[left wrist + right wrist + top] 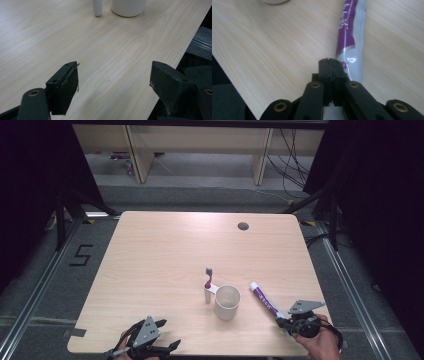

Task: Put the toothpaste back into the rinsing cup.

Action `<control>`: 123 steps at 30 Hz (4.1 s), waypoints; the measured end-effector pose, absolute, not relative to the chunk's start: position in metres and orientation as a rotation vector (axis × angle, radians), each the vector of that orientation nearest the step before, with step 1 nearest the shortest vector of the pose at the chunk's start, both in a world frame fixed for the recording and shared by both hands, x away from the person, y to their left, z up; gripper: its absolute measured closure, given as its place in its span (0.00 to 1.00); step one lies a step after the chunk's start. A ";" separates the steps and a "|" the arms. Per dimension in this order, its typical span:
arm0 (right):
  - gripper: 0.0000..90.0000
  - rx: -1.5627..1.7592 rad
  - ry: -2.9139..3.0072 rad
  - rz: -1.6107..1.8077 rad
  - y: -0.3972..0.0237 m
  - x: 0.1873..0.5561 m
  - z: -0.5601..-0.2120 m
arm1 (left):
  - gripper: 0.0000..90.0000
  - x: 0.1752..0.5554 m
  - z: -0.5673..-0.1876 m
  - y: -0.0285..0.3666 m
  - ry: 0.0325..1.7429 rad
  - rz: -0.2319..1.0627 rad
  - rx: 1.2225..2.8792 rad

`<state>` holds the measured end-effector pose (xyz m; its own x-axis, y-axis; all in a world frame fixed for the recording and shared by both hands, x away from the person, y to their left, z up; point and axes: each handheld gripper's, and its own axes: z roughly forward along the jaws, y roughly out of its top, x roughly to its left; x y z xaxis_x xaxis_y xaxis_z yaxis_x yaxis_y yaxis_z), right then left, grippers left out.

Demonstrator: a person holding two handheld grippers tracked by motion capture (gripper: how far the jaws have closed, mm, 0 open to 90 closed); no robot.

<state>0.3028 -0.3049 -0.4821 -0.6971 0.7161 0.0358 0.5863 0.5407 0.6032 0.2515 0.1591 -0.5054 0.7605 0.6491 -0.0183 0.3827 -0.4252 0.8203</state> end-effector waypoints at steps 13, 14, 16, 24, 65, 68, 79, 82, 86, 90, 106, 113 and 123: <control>0.99 1.277 2.504 0.804 -0.332 0.323 -0.483 | 0.25 0.253 -0.506 0.159 0.766 0.390 2.084; 0.99 1.286 2.495 0.807 -0.333 0.325 -0.483 | 0.25 0.253 -0.506 0.159 0.766 0.389 2.085; 1.00 1.318 2.483 0.785 -0.335 0.330 -0.482 | 0.25 0.253 -0.506 0.160 0.766 0.383 2.088; 1.00 1.334 2.435 0.734 -0.343 0.355 -0.482 | 0.25 0.252 -0.506 0.157 0.777 0.366 2.052; 0.99 1.459 2.354 0.683 -0.321 0.449 -0.484 | 0.26 0.252 -0.504 0.158 0.751 0.379 2.089; 0.97 1.454 2.320 0.723 -0.322 0.449 -0.484 | 0.26 0.252 -0.504 0.158 0.750 0.379 2.090; 0.50 1.704 2.211 0.893 -0.331 0.440 -0.466 | 0.26 0.251 -0.505 0.156 0.768 0.367 2.056; 0.43 1.764 2.173 0.847 -0.324 0.437 -0.464 | 0.26 0.251 -0.505 0.156 0.769 0.367 2.057; 0.41 1.786 2.140 0.813 -0.314 0.437 -0.464 | 0.26 0.252 -0.504 0.158 0.754 0.378 2.086; 0.41 1.749 2.229 0.859 -0.307 0.441 -0.469 | 0.26 0.252 -0.504 0.158 0.754 0.377 2.087; 0.34 1.799 2.232 0.708 -0.282 0.451 -0.475 | 0.26 0.251 -0.503 0.157 0.755 0.370 2.065; 0.36 1.791 2.279 0.646 -0.272 0.450 -0.472 | 0.26 0.250 -0.504 0.156 0.756 0.366 2.049; 0.55 1.783 2.342 0.631 -0.273 0.450 -0.473 | 0.26 0.251 -0.504 0.156 0.752 0.372 2.058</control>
